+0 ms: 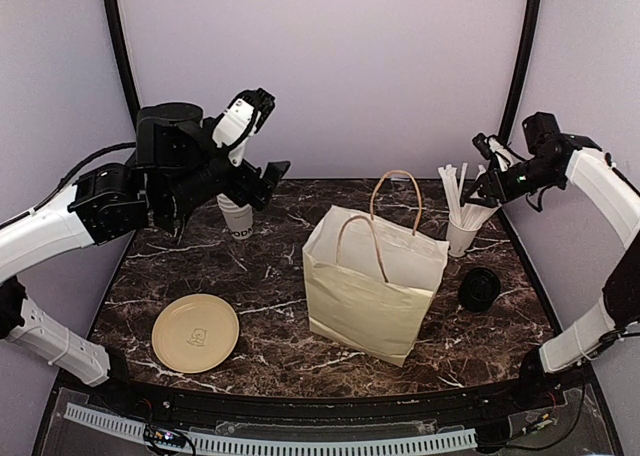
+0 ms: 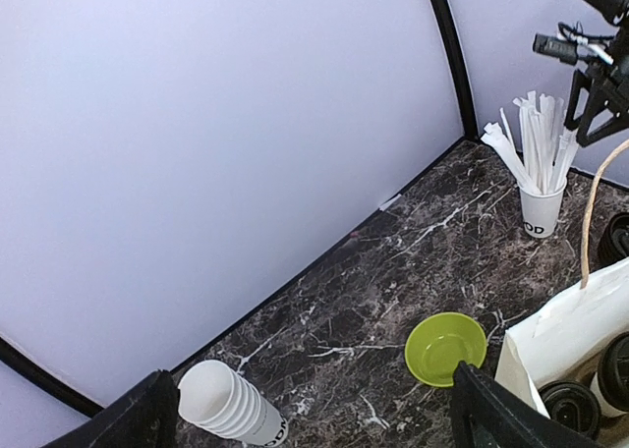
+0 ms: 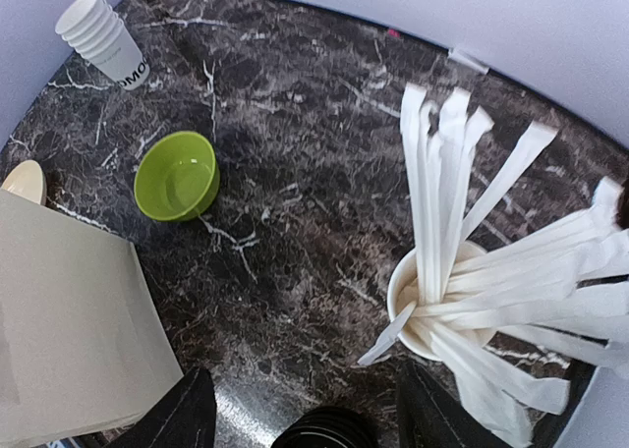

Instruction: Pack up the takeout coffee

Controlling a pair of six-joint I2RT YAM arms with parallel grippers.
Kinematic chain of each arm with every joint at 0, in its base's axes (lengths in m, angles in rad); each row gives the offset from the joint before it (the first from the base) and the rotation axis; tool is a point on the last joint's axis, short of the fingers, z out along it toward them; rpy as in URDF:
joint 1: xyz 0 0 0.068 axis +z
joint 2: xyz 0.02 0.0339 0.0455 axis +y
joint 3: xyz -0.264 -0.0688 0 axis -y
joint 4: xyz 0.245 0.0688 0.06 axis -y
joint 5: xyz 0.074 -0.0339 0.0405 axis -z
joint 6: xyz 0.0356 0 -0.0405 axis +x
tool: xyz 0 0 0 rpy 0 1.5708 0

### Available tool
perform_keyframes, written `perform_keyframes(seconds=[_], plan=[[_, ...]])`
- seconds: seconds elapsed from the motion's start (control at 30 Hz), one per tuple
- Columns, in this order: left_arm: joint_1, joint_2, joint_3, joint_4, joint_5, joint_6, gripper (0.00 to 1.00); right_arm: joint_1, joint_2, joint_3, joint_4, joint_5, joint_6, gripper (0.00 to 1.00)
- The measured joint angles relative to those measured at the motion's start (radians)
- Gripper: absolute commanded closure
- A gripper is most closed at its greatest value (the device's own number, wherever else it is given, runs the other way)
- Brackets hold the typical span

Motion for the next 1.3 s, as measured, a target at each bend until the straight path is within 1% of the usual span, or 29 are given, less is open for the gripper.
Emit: perform_keyframes(seconds=[0.13,0.23,0.33,0.37,0.43,0.5,0.57,0.6,0.77,0.87,1.2,1.3], plan=[[0.001,-0.070,-0.086,0.031,-0.011,-0.074,0.01,0.001,0.049,-0.063,0.016,0.021,0.006,0.48],[0.001,-0.097,-0.126,0.047,-0.014,-0.120,0.01,0.001,0.069,-0.064,0.044,0.043,0.017,0.53],[0.001,-0.102,-0.142,0.048,-0.016,-0.151,0.02,0.001,0.075,-0.063,0.075,0.061,0.032,0.61],[0.001,-0.102,-0.144,0.048,-0.016,-0.159,0.02,0.001,0.077,-0.063,0.085,0.066,0.036,0.66],[0.001,-0.102,-0.146,0.047,-0.016,-0.173,0.02,0.001,0.085,-0.062,0.100,0.071,0.044,0.81],[0.001,-0.102,-0.146,0.048,-0.016,-0.184,0.03,0.001,0.095,-0.061,0.113,0.072,0.048,0.92],[0.001,-0.102,-0.146,0.048,-0.016,-0.190,0.03,0.001,0.101,-0.061,0.119,0.075,0.050,0.99],[0.001,-0.102,-0.146,0.048,-0.015,-0.192,0.03,0.001,0.101,-0.061,0.121,0.077,0.053,1.00],[0.001,-0.101,-0.146,0.048,-0.016,-0.196,0.03,0.001,0.078,-0.056,0.126,0.095,0.054,1.00],[0.001,-0.100,-0.147,0.048,-0.017,-0.195,0.03,0.001,0.050,-0.010,0.097,0.113,0.053,1.00],[0.001,-0.100,-0.145,0.047,-0.072,-0.166,0.03,0.001,-0.100,0.325,-0.060,0.130,0.029,1.00],[0.001,-0.100,-0.139,0.048,-0.096,-0.152,0.03,0.001,-0.156,0.389,-0.085,0.080,0.008,1.00]])
